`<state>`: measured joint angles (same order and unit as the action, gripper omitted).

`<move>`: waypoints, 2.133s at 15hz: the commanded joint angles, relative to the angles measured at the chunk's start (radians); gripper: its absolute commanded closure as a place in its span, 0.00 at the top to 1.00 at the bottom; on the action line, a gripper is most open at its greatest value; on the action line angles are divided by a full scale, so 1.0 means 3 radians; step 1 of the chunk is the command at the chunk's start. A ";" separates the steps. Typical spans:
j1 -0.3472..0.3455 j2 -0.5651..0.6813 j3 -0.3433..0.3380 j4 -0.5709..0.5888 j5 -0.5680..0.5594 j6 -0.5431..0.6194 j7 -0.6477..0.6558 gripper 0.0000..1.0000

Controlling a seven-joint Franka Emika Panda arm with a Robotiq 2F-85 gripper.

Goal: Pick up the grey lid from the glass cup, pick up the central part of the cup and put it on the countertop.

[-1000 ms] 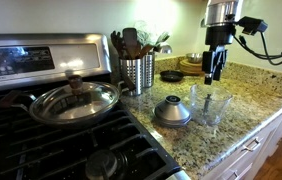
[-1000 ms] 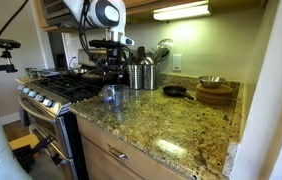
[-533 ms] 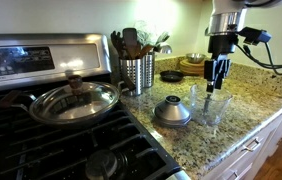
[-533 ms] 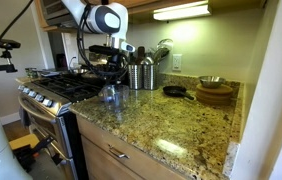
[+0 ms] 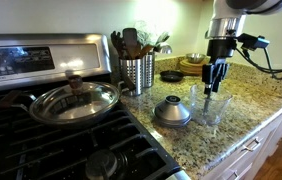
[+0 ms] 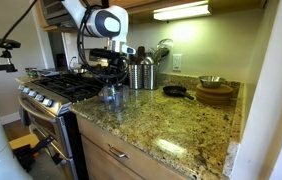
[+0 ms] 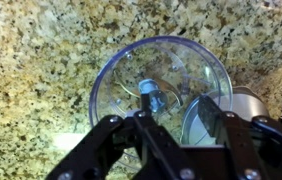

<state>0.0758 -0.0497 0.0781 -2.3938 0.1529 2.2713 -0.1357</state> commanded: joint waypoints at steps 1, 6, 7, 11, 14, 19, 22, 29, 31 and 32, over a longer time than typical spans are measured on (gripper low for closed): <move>-0.0010 0.0043 -0.0021 -0.0079 -0.0050 0.0188 0.0027 0.71; -0.0016 0.0165 -0.0019 -0.0064 -0.0040 0.0289 0.0018 0.43; -0.0018 0.0183 -0.0019 -0.0061 -0.0041 0.0302 0.0020 0.36; -0.0024 0.0212 -0.0019 -0.0070 -0.0044 0.0344 0.0015 0.20; -0.0031 0.0215 -0.0023 -0.0071 -0.0033 0.0355 0.0005 0.23; -0.0028 0.0166 -0.0017 -0.0076 -0.0097 0.0282 0.0088 0.10; -0.0031 0.0121 -0.0017 -0.0083 -0.0094 0.0226 0.0103 0.10; -0.0008 -0.0264 -0.0002 -0.0149 -0.0027 -0.0056 0.0082 0.09; 0.0014 -0.0429 0.0008 -0.0150 -0.0035 -0.0212 0.0089 0.09; 0.0023 -0.0506 0.0012 -0.0142 -0.0043 -0.0287 0.0094 0.09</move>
<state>0.0715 -0.0834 0.0792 -2.3984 0.1425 2.2525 -0.1337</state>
